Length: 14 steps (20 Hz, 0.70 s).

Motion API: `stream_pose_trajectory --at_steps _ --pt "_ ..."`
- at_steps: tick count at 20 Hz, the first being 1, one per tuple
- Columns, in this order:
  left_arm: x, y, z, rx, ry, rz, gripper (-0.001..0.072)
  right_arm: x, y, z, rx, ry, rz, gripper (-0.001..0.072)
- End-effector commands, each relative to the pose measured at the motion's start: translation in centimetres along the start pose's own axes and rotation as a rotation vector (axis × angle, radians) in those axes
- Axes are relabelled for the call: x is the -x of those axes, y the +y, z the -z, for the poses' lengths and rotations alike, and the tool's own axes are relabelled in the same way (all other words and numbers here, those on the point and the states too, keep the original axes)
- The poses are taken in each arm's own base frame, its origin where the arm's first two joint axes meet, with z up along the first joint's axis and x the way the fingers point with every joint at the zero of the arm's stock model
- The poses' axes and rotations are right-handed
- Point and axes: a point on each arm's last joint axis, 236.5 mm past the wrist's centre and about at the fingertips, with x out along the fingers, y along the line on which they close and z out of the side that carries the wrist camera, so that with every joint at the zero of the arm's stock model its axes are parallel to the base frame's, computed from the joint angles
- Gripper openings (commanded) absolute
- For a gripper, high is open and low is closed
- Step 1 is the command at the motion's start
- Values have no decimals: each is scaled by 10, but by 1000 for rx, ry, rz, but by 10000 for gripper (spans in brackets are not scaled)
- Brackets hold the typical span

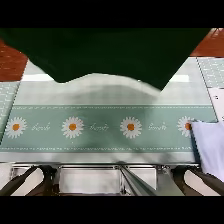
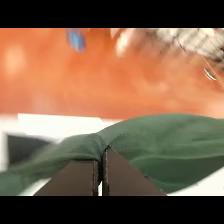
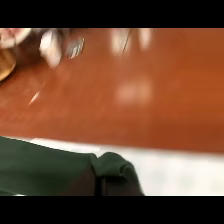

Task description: Fold the shirts.

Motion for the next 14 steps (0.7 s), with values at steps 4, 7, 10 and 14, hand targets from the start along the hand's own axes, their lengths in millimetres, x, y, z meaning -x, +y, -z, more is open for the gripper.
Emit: stream_pose_trajectory --at_steps 4,7,10,14 --pt "131 -79 -58 -400 -251 -358 17 172 71 -38 254 -245 237 27" --pt "196 -94 -54 -466 -336 -529 17 212 76 -10 256 -206 324 27" --pt "208 -110 -30 -485 -274 -440 17 222 67 16 203 -130 373 27" --pt "180 -64 4 -400 -94 -488 17 186 41 61 103 41 358 27"
